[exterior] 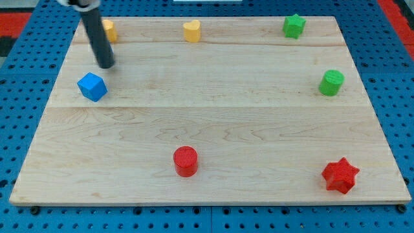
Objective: Place the blue triangle to the bottom left
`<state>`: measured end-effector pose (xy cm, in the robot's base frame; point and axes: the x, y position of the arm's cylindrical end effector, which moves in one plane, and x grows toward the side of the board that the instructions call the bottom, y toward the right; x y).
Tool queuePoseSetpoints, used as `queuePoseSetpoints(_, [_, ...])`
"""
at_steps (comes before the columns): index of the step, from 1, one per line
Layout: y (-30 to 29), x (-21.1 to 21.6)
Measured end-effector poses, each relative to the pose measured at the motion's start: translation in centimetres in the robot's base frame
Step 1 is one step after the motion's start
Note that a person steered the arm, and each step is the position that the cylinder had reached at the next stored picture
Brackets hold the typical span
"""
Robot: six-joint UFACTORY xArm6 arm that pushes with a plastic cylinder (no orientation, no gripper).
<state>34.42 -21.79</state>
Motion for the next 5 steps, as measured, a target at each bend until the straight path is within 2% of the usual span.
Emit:
queuePoseSetpoints(1, [-4.3, 0.1])
queuePoseSetpoints(3, [-4.0, -5.9])
queuePoseSetpoints(4, [1.2, -5.3])
queuePoseSetpoints(5, [4.2, -2.7])
